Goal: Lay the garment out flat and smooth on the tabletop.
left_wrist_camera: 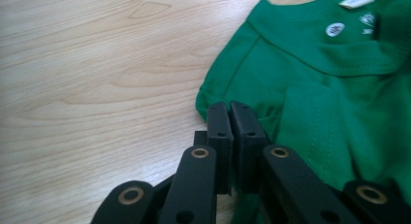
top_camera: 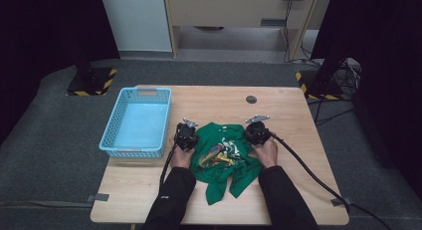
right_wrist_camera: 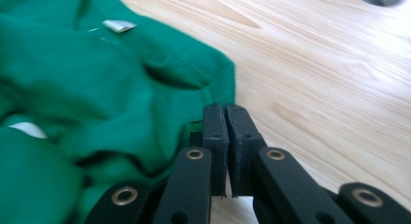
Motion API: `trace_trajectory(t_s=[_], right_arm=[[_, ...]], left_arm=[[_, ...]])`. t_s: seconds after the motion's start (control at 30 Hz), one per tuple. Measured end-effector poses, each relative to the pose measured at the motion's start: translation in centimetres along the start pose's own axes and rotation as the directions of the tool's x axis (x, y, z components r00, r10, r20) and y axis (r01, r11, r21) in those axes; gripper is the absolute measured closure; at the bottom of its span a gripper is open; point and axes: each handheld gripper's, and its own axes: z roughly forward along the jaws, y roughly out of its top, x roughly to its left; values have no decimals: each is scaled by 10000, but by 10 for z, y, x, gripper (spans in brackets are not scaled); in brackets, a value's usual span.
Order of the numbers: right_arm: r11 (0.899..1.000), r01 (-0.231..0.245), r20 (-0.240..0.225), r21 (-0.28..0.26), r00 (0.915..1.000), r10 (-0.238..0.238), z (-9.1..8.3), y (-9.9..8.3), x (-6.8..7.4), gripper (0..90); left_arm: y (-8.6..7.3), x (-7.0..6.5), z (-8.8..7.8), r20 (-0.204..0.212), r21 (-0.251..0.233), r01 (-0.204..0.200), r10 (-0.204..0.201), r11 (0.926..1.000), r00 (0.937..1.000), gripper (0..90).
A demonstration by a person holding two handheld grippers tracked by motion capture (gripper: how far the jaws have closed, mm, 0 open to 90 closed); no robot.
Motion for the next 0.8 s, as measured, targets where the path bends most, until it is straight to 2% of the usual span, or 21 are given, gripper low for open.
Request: trace_trajectory(t_s=[0.23,0.37,0.6,0.8], right_arm=[[9996,-240,432,127,9988,234,-7,-7,-16,874],[9988,-494,439,72,9978,490,-10,-11,-24,875],[9960,-883,151,-108,9960,885,-7,-9,-29,884],[9907,-1122,-180,-765,9936,1111,-14,-1,-37,882]], left_arm=[[1,5,-1,-157,99,-23,24,9999,9999,874],[3,8,1,-158,183,-9,12,9998,9999,875],[11,12,4,-169,305,-32,37,9995,9999,882],[20,17,-2,-133,73,46,-45,10000,9999,883]])
